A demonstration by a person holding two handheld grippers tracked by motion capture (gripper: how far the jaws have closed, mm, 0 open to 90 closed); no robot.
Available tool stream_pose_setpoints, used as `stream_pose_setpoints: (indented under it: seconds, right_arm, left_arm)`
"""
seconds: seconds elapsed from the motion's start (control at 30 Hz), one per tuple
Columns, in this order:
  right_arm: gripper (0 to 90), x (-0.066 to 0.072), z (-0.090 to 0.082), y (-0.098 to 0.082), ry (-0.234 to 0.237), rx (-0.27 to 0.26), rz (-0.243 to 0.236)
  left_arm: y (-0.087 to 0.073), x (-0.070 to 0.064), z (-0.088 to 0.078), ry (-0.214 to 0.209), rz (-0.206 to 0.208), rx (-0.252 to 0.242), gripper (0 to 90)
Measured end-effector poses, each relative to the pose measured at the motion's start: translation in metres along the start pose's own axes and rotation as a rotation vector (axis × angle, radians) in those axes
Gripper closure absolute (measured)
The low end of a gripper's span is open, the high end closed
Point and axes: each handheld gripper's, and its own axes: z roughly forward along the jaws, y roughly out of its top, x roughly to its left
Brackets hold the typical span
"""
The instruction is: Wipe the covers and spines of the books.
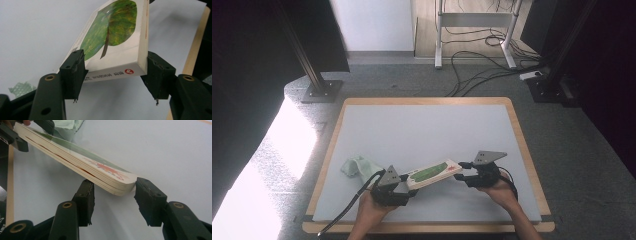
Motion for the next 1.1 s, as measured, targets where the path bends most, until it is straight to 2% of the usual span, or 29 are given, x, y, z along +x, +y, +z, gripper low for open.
stream_pose_setpoints:
  seconds: [0.13, 0.17, 0.2, 0.5, 0.8, 0.93, 1.0, 1.03, 1.07, 1.1]
  right_arm:
    - [48.8, 0.003, -0.001, -0.005, -0.002, 0.001, 0.012]
    - [48.8, 0.003, -0.001, -0.006, 0.000, 0.001, 0.016]
    - [48.6, 0.004, -0.001, -0.008, -0.001, 0.007, 0.019]
    - [48.0, 0.009, 0.000, -0.015, 0.011, 0.025, 0.048]
    - [48.1, 0.013, 0.001, -0.024, 0.027, 0.036, 0.094]
    - [46.0, 0.016, -0.002, -0.027, 0.040, 0.035, 0.095]
    - [44.9, 0.017, -0.003, -0.028, 0.046, 0.038, 0.090]
    - [42.7, 0.020, -0.003, -0.030, 0.047, 0.058, 0.078]
    - [42.6, 0.022, -0.003, -0.032, 0.041, 0.060, 0.077]
    - [42.6, 0.022, -0.003, -0.032, 0.041, 0.060, 0.077]
  left_arm:
    - [-0.004, -0.006, 0.001, 0.031, 0.008, 0.010, 35.5]
    - [-0.004, -0.006, 0.001, 0.029, 0.002, 0.022, 35.2]
    - [-0.007, -0.006, 0.001, 0.017, -0.023, 0.025, 34.6]
    - [-0.016, -0.003, 0.002, 0.003, -0.074, 0.042, 33.7]
    - [-0.022, -0.007, 0.003, 0.022, -0.055, 0.047, 33.8]
    - [-0.026, -0.008, 0.006, 0.034, -0.057, 0.058, 33.9]
    - [-0.028, -0.008, 0.007, 0.034, -0.066, 0.067, 35.0]
    - [-0.033, -0.005, 0.012, 0.036, -0.086, 0.075, 40.7]
    - [-0.033, -0.005, 0.012, 0.036, -0.086, 0.075, 44.3]
    - [-0.035, -0.004, 0.016, 0.044, -0.087, 0.094, 44.3]
